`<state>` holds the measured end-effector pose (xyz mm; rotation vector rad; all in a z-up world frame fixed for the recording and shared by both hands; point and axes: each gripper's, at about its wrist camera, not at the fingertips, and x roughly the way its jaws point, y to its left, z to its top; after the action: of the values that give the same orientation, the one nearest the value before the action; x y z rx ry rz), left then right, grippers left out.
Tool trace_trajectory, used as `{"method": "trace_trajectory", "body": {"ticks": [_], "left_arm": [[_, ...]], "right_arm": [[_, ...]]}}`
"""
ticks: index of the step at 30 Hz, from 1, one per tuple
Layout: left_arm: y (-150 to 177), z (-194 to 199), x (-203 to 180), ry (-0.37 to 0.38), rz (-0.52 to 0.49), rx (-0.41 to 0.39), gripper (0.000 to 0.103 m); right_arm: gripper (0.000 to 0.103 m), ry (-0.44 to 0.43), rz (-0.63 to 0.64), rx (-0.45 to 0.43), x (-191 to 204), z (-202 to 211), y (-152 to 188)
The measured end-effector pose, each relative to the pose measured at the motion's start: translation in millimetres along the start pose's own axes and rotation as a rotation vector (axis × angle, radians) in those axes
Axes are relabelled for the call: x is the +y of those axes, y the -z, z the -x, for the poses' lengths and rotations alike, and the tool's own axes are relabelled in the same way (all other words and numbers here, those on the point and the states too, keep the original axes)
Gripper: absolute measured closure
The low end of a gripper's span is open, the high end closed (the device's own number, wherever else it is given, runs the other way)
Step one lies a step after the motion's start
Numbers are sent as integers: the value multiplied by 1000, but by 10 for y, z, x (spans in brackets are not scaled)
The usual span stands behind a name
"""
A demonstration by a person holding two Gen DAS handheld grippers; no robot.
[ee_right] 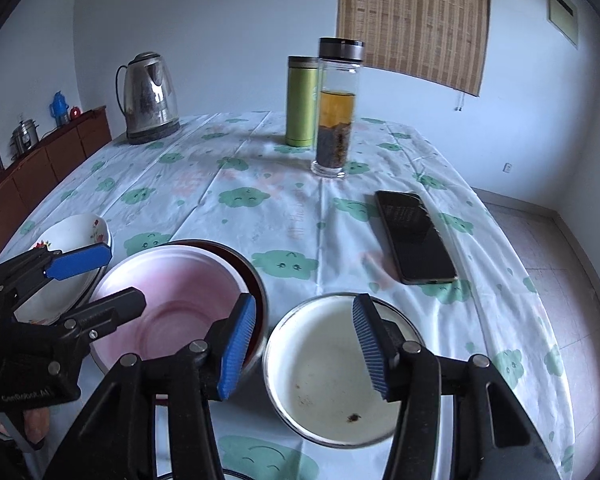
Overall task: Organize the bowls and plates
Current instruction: 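Open both grippers and move them to the white enamel bowl, then close both grippers on the steel rim of the white enamel bowl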
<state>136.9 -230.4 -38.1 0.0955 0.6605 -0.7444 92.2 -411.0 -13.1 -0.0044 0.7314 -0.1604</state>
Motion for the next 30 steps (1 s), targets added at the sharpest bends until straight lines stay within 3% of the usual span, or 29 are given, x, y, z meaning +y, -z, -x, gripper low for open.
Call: {"method": "trace_trajectory", "body": {"ticks": [10, 14, 17, 20, 24, 26, 28, 30], "left_arm": [[-69, 73, -146, 1, -14, -33, 34], [-188, 100, -389, -25, -86, -13, 34], [-310, 71, -562, 12, -104, -2, 34], [-390, -80, -813, 37, -137, 60, 34], [-407, -415, -1096, 38, -190, 162, 35], [-429, -589, -1142, 37, -170, 222, 47], [-443, -727, -1174, 36, -174, 269, 60], [-454, -757, -1196, 5, -191, 259, 62]], "right_arm": [[50, 48, -110, 9, -440, 102, 309], [50, 69, -166, 35, -647, 32, 403], [50, 66, -183, 34, -711, 10, 428], [50, 59, -190, 35, -728, -10, 444], [72, 24, -199, 64, -739, -84, 475], [73, 14, -209, 60, -748, -103, 487], [83, -2, -212, 54, -741, -95, 490], [84, 5, -196, 53, -727, -89, 490]]}}
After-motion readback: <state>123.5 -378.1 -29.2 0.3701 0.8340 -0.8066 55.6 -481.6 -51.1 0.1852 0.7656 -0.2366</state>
